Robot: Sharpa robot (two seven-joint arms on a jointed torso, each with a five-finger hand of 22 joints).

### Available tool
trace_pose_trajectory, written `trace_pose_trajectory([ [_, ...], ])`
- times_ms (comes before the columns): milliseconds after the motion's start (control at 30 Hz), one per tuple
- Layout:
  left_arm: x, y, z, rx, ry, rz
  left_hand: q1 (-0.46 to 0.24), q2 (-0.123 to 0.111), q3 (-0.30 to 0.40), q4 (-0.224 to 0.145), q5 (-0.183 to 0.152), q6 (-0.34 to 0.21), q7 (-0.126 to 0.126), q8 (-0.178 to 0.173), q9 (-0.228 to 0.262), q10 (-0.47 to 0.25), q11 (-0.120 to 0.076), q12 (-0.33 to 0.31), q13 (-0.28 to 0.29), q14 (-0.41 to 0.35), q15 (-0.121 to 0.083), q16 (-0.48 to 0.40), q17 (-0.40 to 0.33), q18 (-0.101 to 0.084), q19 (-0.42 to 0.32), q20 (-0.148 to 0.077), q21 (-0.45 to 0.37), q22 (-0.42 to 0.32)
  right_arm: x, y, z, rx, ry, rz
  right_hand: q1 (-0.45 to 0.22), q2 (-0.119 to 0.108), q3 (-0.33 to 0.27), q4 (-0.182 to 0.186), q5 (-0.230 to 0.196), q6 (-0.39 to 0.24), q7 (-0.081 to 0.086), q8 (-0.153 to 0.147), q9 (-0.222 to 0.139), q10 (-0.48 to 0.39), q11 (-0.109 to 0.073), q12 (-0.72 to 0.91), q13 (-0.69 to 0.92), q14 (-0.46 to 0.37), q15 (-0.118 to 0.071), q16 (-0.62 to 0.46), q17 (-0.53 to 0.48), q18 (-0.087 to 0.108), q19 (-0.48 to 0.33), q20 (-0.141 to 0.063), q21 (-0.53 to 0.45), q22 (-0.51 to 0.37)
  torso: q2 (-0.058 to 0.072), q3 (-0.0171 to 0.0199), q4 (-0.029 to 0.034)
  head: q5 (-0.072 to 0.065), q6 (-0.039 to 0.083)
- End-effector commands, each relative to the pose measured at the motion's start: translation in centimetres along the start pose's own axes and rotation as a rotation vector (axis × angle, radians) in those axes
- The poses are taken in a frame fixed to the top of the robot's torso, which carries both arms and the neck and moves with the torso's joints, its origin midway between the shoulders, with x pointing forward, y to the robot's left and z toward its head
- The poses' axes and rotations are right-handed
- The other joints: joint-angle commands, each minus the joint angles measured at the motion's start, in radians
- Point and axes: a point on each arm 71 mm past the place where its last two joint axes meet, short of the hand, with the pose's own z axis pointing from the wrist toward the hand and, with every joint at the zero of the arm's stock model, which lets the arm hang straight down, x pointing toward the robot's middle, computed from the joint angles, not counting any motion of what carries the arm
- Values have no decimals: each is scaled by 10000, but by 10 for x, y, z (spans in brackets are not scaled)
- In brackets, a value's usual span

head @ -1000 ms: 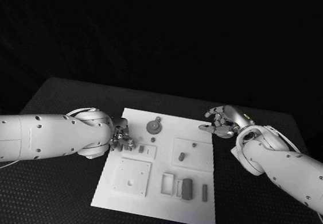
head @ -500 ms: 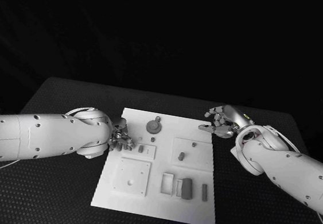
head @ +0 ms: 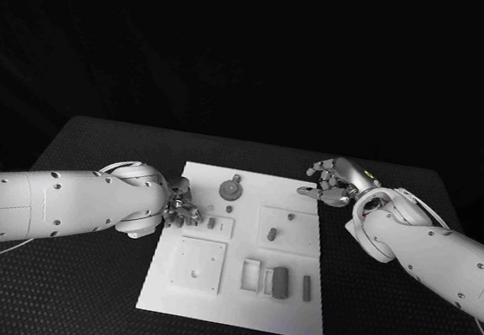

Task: Assemble the parts on the task board

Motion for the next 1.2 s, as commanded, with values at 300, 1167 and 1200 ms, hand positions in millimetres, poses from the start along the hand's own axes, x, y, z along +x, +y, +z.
trace_pose_trajectory([
  [300, 4, -1, 0, 130, 193, -285, -282, 308, -992, -278, 378, 16, -31, -9, 22, 20, -59, 91, 51, 19, -44, 105, 22, -147, 14, -37, -36, 162, 1, 1, 0, -49, 110, -8, -77, 1, 65, -17, -3, -206, 307, -41, 18, -75, -13, 47, -19, -75, -5, 55, -13, 303, 19, -59, 13, 14, 0, -6, 3, -9, 8],
  [1167, -7, 12, -4, 784, 321, -2958, -268, -104, -1079, -267, 312, -702, 215, -371, -125, -187, 128, -7, -2, -155, -32, -12, -56, -147, -141, 5, -81, 35, 1, -1, 0, -14, 89, -15, -77, -11, 80, -17, -3, -216, 310, -43, 20, -79, -10, 55, -27, -77, -3, 60, -19, 303, 17, -60, 16, 14, -2, -13, 9, -56, 54],
  [1200, -10, 12, -4, 895, 299, -3204, -260, -123, -1085, -271, 311, -775, 245, -399, -132, -223, 158, -20, -6, -187, -23, -27, -63, -147, -171, 18, -86, 23, 1, -1, 0, -12, 88, -16, -77, -11, 81, -18, -3, -216, 310, -43, 20, -79, -10, 55, -27, -77, -3, 60, -19, 303, 17, -60, 16, 14, -3, -14, 10, -60, 55],
])
